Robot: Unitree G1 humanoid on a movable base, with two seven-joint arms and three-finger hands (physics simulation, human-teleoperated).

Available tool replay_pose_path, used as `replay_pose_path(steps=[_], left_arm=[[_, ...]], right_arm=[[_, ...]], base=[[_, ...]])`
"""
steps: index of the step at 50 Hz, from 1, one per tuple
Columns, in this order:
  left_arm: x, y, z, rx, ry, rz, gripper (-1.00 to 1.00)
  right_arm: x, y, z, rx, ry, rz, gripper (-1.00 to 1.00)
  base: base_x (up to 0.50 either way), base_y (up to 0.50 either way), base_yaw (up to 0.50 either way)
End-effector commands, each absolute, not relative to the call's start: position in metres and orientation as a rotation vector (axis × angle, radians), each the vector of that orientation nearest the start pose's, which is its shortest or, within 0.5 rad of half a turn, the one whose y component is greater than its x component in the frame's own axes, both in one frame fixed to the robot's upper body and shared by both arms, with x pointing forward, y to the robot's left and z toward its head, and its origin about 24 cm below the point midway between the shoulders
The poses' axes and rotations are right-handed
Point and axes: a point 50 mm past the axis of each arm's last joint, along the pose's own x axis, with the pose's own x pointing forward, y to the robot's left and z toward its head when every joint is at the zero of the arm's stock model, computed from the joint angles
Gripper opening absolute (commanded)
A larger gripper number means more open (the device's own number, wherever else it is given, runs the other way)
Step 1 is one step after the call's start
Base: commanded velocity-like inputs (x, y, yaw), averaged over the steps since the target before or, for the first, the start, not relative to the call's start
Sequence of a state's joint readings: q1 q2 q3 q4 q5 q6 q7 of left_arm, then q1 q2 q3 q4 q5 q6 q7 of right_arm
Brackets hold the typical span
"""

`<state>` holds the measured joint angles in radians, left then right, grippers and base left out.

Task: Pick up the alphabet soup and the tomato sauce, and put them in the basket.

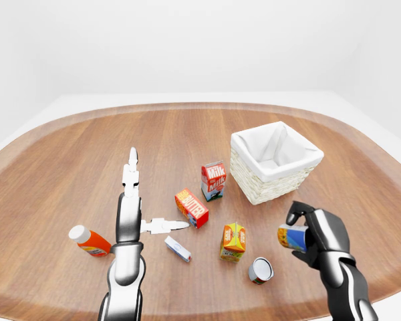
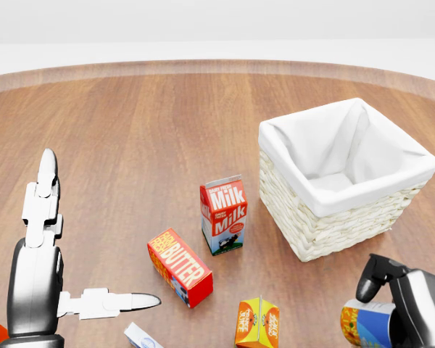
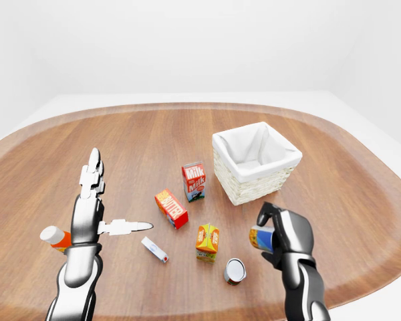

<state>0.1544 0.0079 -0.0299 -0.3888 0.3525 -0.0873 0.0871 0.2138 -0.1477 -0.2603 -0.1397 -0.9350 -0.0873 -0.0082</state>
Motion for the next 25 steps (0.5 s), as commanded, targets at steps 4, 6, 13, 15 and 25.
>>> replay_pose_path(steps=[4, 6, 13, 15, 25], left_arm=[[0.217, 0.153, 0.106, 0.349, -0.338, 0.123, 1.0], [0.217, 0.153, 0.106, 0.349, -0.338, 0.123, 1.0], [0.217, 0.153, 0.106, 0.349, -0.338, 0.123, 1.0], [0.217, 0.153, 0.106, 0.349, -0.338, 0.124, 1.0], [0.217, 0.153, 0.106, 0.349, -0.338, 0.123, 1.0]], right_arm=[[0.199, -0.235, 0.077, -0.96, -0.017, -0.246, -1.0], [0.198, -0.233, 0.081, -0.93, -0.033, -0.236, -1.0], [0.199, -0.231, 0.09, -0.895, -0.074, -0.24, -1.0], [0.199, -0.229, 0.095, -0.875, -0.102, -0.245, -1.0], [0.199, -0.222, 0.121, -0.786, -0.232, -0.239, -1.0]], base=[[0.0, 0.0, 0.0], [0.0, 0.0, 0.0], [0.0, 0.0, 0.0], [0.0, 0.0, 0.0], [0.0, 0.0, 0.0]])
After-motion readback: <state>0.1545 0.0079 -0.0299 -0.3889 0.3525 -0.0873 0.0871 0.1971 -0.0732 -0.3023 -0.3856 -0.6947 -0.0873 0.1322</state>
